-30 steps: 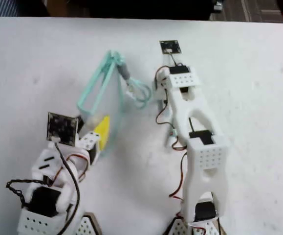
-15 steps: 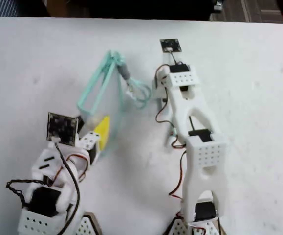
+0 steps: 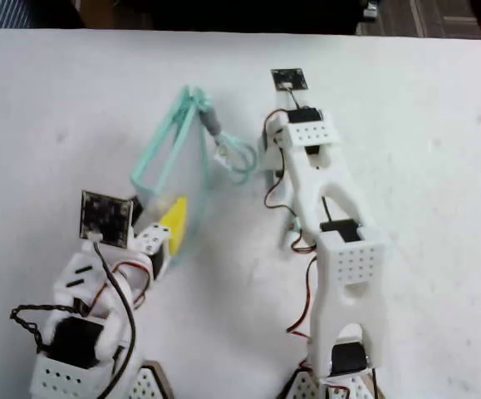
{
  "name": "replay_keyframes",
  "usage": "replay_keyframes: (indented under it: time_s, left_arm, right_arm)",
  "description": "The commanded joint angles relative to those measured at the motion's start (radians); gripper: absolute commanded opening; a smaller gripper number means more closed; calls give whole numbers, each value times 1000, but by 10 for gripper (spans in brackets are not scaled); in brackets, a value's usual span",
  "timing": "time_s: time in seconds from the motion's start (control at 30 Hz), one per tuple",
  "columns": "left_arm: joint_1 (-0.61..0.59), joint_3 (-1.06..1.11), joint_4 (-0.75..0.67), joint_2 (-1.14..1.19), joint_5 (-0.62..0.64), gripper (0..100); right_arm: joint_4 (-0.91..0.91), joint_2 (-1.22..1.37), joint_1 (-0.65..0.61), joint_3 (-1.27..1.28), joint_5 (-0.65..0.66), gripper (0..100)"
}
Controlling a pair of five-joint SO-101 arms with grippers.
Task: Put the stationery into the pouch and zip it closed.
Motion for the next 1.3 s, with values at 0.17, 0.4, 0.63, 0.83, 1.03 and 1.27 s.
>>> replay_keyframes:
  time_s: [0.17,0.4,0.63,0.83,1.03,1.27]
  left_arm:
    - [-2,-38,-5,-1,8,203]
    - [-2,-38,-5,-1,8,203]
    - [-2,-38,-5,-1,6,203]
    - [-1,-38,-5,-1,6,203]
    - [-1,-38,-5,-1,6,203]
    - [-1,-38,-5,-1,8,203]
  right_arm:
    - [71,-150,-1,-21,18,15]
    - [122,-214,-1,-20,18,15]
    - [163,-348,7,14,18,15]
    - [5,-564,2,278,20,15]
    - [-274,-877,-4,655,21,15]
    - [-470,-1150,-28,931,20,15]
